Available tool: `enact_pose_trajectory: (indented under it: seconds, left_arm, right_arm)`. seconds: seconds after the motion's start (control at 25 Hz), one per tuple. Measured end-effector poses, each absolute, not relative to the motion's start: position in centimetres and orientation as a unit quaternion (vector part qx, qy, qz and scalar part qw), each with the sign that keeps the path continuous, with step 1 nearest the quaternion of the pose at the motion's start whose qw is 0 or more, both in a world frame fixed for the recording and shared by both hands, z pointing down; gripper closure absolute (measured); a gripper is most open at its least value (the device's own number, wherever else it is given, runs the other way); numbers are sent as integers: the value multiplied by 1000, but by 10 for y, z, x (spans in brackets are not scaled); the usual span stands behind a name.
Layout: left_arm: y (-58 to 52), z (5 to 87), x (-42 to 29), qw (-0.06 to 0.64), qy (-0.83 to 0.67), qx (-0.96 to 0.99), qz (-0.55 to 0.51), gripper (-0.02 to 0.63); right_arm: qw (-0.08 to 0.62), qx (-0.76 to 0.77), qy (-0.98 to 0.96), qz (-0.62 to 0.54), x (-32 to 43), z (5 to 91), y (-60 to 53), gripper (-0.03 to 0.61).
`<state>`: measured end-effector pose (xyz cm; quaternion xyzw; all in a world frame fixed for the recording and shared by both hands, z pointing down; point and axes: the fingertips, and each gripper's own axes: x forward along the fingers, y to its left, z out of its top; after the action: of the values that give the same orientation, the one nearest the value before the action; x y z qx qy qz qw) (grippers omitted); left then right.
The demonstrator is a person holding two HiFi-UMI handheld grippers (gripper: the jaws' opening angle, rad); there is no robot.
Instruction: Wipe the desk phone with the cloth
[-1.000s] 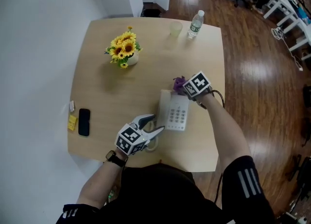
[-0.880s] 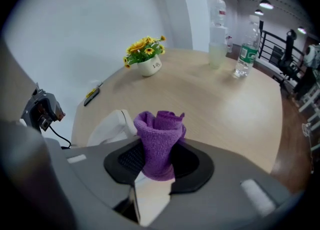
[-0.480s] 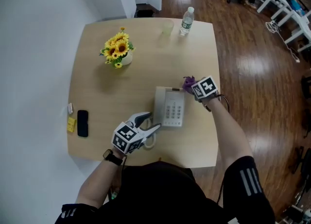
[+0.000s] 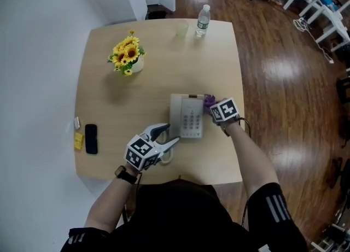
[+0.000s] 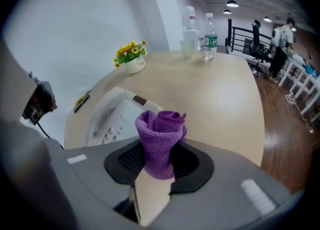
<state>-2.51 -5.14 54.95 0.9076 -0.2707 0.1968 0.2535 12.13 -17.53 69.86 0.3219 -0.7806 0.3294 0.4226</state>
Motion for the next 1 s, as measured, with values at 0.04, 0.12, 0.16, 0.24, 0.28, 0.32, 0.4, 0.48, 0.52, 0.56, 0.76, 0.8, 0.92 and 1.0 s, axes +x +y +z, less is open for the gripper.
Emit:
enact_pose_trajectory:
  seconds: [0.04, 0.12, 0.16, 0.24, 0.28, 0.32, 0.4, 0.48, 0.52, 0.56, 0.76, 0.8, 0.92, 1.0]
  left_arm:
    - [-51, 549, -25, 253, -271, 908, 196, 370]
    - [-51, 548, -24, 251, -271, 908, 195, 370]
    - [-50, 548, -23, 251, -272, 909, 195, 370]
    - [-49, 549, -23, 250, -273, 909, 194, 370]
    - [-48, 549, -24, 249, -274, 909, 193, 370]
    - [-47, 550, -24, 249, -274, 909, 193, 370]
    - [-44, 550, -24, 249, -275, 909, 192, 371]
    - [-41, 550, -24, 249, -274, 909, 192, 370]
    - [-39, 550, -24, 250, -273, 909, 192, 370]
    - [-38, 550, -24, 250, -274, 909, 191, 370]
    - [-37, 549, -25, 249, -274, 909, 190, 371]
    - [-37, 549, -25, 249, -274, 910, 189, 370]
    - [-37, 548, -28, 248, -275, 910, 187, 371]
    - [-37, 548, -30, 248, -277, 909, 186, 370]
  right_arm:
    - [434, 313, -780, 326, 121, 704, -163, 446]
    - [452, 296, -779, 319, 121, 713, -138, 446]
    - [459, 290, -779, 315, 120, 717, -126, 446]
    - [466, 282, -780, 308, 119, 722, -106, 446]
    - [468, 280, -780, 306, 119, 724, -97, 446]
    - [470, 278, -780, 305, 119, 725, -88, 446]
    - [472, 273, -781, 304, 118, 727, -71, 446]
    - [469, 271, -783, 305, 117, 727, -57, 446]
    - [467, 270, -784, 307, 117, 728, -51, 446]
    - [466, 268, -785, 309, 116, 728, -45, 446]
    - [472, 252, -786, 311, 117, 725, -23, 446]
    - [472, 248, -788, 307, 117, 723, -21, 446]
    - [452, 254, -805, 288, 114, 704, -37, 445]
    - [425, 276, -819, 269, 110, 682, -65, 444]
